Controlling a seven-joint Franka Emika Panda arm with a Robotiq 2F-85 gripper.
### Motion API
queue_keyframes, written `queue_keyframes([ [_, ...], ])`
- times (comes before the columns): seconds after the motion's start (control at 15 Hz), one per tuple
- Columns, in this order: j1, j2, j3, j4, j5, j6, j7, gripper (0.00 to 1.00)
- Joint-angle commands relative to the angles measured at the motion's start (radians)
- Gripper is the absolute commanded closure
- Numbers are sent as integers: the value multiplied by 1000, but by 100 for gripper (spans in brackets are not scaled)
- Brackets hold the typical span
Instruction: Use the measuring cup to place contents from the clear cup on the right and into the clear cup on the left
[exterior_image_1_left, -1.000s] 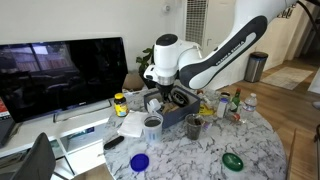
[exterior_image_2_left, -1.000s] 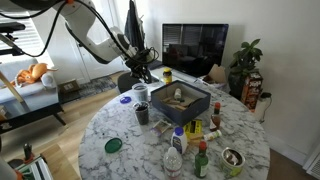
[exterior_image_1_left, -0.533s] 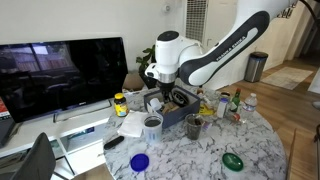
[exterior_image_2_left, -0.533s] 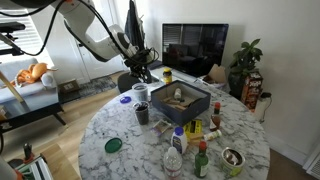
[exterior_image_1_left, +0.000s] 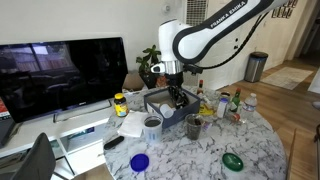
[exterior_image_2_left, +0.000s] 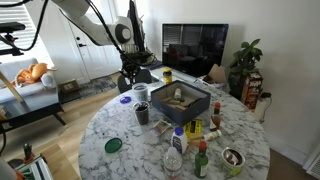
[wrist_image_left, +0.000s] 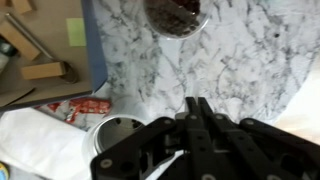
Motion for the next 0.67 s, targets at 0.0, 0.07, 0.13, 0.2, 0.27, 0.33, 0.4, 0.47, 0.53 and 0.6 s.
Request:
queue_keyframes([
  [0.0,13,-1,-16,3,24,-57,-6,95],
  [0.07,12,1,-18,2,32,-92,-5,95],
  [0.13,12,3,-19,2,36,-103,-5,95],
  [0.2,12,5,-20,1,38,-105,-5,95],
  [0.27,12,5,-20,1,39,-105,-5,99],
  [0.33,-4,21,-3,11,85,-116,-57,99],
  [0.4,-28,56,16,14,155,-112,-125,99],
  [0.47,-30,73,19,4,187,-92,-153,99],
  [0.53,-30,100,23,-2,228,-84,-178,99],
  [0.6,-32,124,27,-8,264,-80,-208,99],
])
